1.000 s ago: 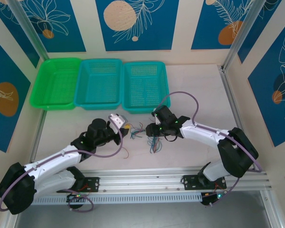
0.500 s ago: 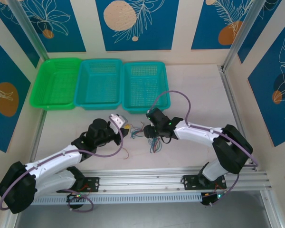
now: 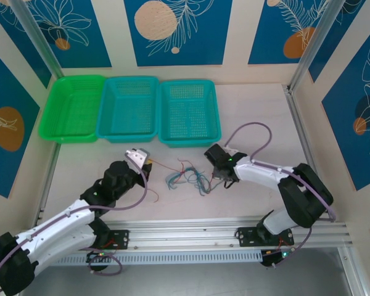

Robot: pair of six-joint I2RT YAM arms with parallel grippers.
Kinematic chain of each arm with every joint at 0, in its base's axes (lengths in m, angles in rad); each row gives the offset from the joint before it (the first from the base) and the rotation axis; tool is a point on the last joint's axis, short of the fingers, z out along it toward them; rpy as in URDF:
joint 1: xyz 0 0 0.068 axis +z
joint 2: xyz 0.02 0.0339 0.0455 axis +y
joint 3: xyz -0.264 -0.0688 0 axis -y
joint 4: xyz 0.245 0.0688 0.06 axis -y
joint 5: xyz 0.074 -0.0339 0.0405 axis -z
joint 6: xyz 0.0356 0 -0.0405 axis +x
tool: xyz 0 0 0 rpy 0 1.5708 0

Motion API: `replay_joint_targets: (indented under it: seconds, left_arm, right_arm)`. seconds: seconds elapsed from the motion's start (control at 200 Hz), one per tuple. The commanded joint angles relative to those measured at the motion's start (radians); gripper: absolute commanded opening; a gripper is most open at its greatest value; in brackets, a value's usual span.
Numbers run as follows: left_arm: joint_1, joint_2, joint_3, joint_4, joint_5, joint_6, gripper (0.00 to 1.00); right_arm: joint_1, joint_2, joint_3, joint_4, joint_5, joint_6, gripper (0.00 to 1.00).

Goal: Untangle the cables

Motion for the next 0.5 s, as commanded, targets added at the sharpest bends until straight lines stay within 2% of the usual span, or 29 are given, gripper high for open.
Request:
replay_joint_targets:
  seconds: [0.0,0.12,0.18,0.24,0.34,0.405,0.445,0.495]
  left_arm:
    - [0.014,-0.016,-0.02,-0.058,-0.105,-0.053,0.0]
    - [0.03,0.0,-0.024,-0.092,-0.184,-0.097,0.0]
    - [0.042,0.01,-0.026,-0.088,-0.169,-0.106,0.0]
    - [0.049,0.034,-0.036,-0.042,-0.086,-0.093,0.0]
    - [0.049,0.122,-0.066,0.132,0.127,-0.079,0.0]
    - [0.049,0.207,-0.072,0.224,0.225,-0.096,0.0]
    - [0.047,0.254,-0.063,0.241,0.253,-0.102,0.0]
    - [0.046,0.299,-0.043,0.231,0.258,-0.103,0.0]
  right_arm:
    - [-0.081,-0.095,-0.06,-0.065,0.052,0.149,0.0]
    - [-0.184,-0.211,-0.128,-0.063,0.033,0.192,0.0]
    - [-0.22,-0.273,-0.159,-0.014,0.002,0.134,0.0]
    - [-0.205,-0.32,-0.176,0.066,-0.047,0.015,0.0]
    - [-0.161,-0.327,-0.154,0.156,-0.23,-0.178,0.0]
    - [-0.12,-0.301,-0.117,0.162,-0.331,-0.254,0.12]
    - [-0.097,-0.282,-0.085,0.136,-0.348,-0.268,0.19]
    - [-0.074,-0.266,-0.045,0.09,-0.341,-0.275,0.23]
